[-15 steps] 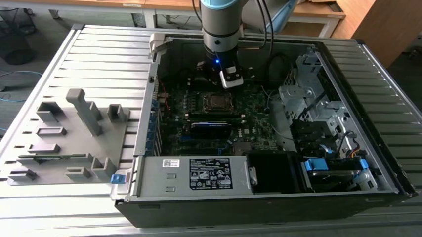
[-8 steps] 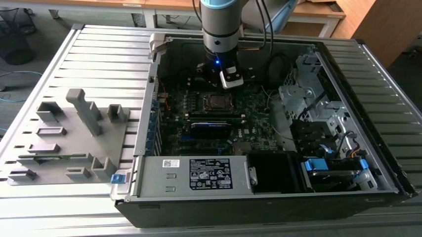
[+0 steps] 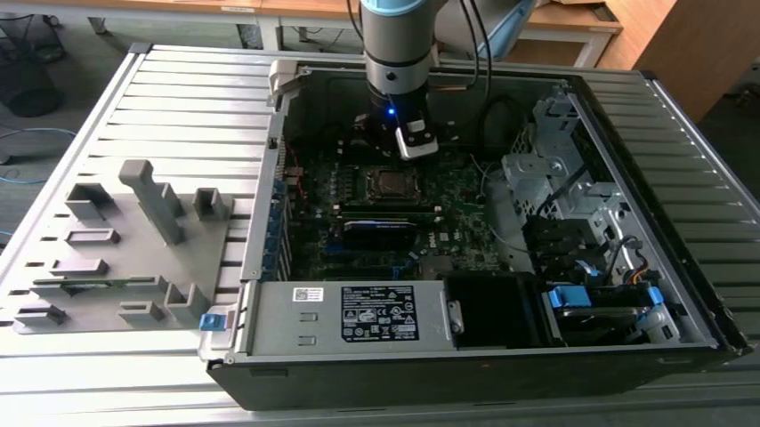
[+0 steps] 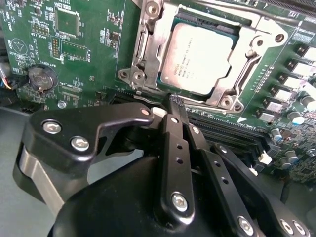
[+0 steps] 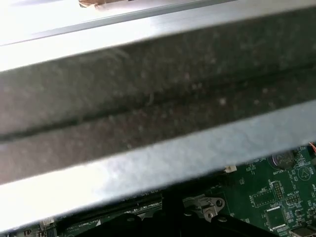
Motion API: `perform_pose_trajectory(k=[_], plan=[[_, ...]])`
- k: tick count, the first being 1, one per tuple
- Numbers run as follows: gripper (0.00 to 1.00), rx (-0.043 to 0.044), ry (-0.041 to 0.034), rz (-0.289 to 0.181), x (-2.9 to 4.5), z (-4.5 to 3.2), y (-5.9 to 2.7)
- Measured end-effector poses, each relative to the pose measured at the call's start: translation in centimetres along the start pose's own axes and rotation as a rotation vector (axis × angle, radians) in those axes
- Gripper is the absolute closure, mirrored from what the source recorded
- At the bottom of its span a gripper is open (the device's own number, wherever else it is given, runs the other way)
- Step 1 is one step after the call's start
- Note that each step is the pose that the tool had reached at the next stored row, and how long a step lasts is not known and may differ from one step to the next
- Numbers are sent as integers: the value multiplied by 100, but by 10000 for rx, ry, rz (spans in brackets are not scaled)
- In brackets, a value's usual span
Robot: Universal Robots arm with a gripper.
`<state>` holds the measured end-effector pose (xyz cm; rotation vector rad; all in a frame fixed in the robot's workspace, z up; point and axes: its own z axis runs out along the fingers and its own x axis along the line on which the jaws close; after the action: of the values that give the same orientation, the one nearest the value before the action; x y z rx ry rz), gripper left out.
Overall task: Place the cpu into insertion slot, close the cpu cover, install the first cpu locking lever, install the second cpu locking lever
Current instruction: 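Install the first cpu locking lever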
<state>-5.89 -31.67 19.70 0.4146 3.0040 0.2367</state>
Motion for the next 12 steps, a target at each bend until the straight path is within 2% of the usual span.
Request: perform_pose_trajectory(k=[5,12], plan=[[89,0,1,-1,3,-7,17],[89,-3,-1,0,-3,-91,32]])
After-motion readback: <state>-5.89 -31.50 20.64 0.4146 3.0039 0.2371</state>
